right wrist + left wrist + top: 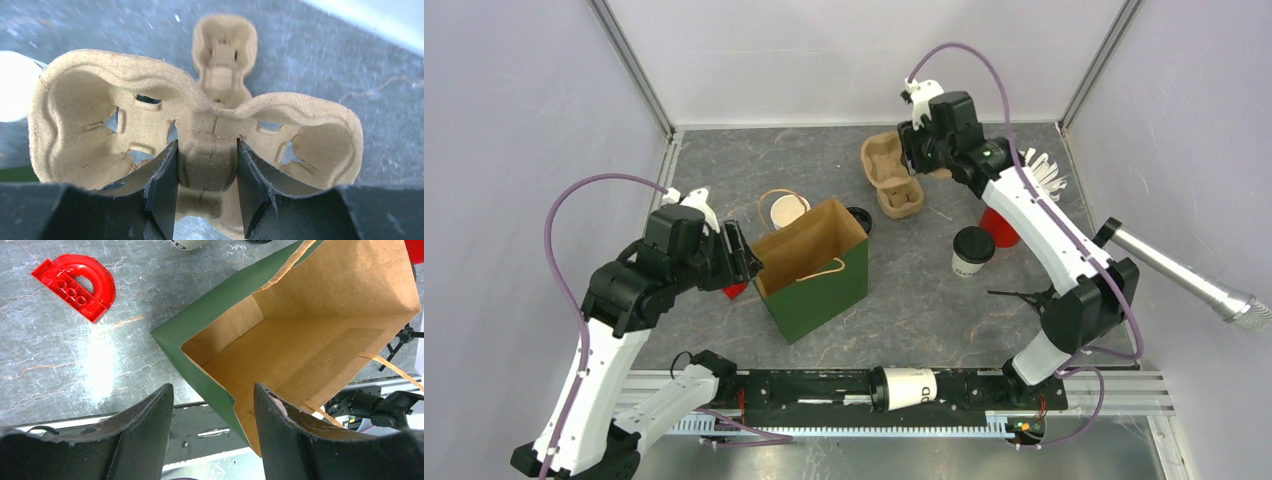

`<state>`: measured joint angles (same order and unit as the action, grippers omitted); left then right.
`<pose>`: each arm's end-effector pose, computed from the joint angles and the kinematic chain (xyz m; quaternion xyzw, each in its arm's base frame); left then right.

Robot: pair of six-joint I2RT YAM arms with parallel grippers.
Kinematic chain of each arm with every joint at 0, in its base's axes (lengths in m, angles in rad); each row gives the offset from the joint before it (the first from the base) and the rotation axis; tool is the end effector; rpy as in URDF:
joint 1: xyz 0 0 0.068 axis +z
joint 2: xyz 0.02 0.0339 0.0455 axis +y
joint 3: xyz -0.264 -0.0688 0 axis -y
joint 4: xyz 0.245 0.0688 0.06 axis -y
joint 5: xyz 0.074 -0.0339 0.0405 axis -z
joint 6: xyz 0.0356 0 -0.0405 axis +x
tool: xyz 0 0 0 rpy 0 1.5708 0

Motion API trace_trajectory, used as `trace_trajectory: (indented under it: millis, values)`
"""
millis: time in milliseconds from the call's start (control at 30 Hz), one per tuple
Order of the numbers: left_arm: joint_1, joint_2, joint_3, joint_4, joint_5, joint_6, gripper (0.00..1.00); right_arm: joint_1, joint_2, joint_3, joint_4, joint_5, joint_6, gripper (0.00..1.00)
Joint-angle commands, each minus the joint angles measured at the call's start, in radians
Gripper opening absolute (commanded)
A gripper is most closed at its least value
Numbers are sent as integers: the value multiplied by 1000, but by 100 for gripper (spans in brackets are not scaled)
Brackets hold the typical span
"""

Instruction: Pack the takeout coffee

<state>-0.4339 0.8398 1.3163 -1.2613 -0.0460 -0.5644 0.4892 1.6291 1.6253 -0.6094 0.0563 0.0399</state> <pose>0.1018 -0.0454 0.3983 -0.0690 0.9210 -0.1646 0.3463 0.3277 0.1722 0.3731 -0.1850 0.8678 0.0963 0.4510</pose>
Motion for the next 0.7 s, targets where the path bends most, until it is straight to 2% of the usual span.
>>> trace_trajectory:
  millis: [0,67,200,367,500,667]
  values:
    - [-1,2,-7,35,19,-33,66,34,-73,180,-81,-67,85,46]
    - [0,2,-11,45,32,-35,63,65,-75,246,-105,-98,105,46]
    - [0,0,-16,70,41,-33,49,140,-79,323,-96,-193,206,46]
    - [0,-5,-24,94,78,-37,29,270,-95,297,2,-292,336,46]
    - [0,-18,-36,111,88,-39,19,346,-122,228,132,-371,447,46]
    - [0,-20,-40,124,107,-39,5,398,-137,145,212,-452,495,46]
